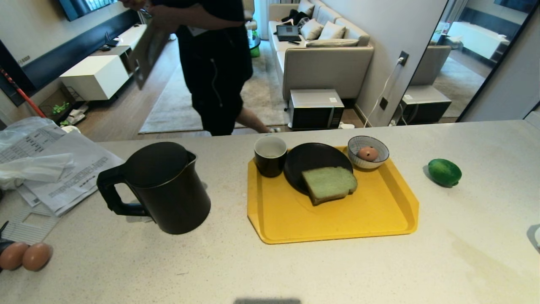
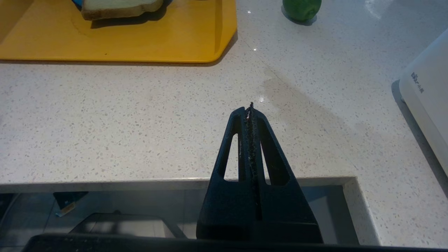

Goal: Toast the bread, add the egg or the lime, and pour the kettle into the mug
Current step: Pick up the bread slice

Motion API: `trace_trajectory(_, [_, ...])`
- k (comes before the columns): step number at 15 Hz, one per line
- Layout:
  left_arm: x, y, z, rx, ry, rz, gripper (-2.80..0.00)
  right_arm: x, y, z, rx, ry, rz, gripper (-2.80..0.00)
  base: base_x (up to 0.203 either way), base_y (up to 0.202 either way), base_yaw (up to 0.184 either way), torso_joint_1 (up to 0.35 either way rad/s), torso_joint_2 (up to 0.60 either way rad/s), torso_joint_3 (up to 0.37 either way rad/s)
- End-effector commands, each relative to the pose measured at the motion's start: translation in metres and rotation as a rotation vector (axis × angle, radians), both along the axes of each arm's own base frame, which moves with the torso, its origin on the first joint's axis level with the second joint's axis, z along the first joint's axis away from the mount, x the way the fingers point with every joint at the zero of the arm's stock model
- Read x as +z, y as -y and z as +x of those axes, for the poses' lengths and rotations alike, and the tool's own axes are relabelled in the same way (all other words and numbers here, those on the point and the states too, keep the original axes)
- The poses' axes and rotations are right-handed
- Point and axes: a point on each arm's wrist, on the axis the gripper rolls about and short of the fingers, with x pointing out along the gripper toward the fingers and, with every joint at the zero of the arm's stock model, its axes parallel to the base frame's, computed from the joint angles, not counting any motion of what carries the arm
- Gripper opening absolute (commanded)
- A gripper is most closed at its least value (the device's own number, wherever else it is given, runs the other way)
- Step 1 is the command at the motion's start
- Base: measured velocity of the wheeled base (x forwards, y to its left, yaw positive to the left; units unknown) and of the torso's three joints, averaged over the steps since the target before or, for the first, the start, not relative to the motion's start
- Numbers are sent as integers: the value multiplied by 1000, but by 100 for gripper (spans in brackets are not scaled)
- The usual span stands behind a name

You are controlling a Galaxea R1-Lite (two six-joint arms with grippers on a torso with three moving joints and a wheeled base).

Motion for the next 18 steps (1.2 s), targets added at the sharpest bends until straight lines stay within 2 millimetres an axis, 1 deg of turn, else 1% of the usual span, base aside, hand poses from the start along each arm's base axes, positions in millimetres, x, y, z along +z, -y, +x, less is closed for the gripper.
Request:
trace_trajectory(1, [0, 0, 0, 0, 0, 0, -280, 0, 0, 0, 0, -5, 1, -280, 0, 0, 0, 0, 0, 0])
trace_trajectory(16, [0, 0, 0, 0, 0, 0, -280, 0, 0, 0, -1, -5, 1, -280, 0, 0, 0, 0, 0, 0])
trace_trajectory(18, [0, 0, 0, 0, 0, 0, -280, 4, 0, -1, -1, 8, 1, -280, 0, 0, 0, 0, 0, 0])
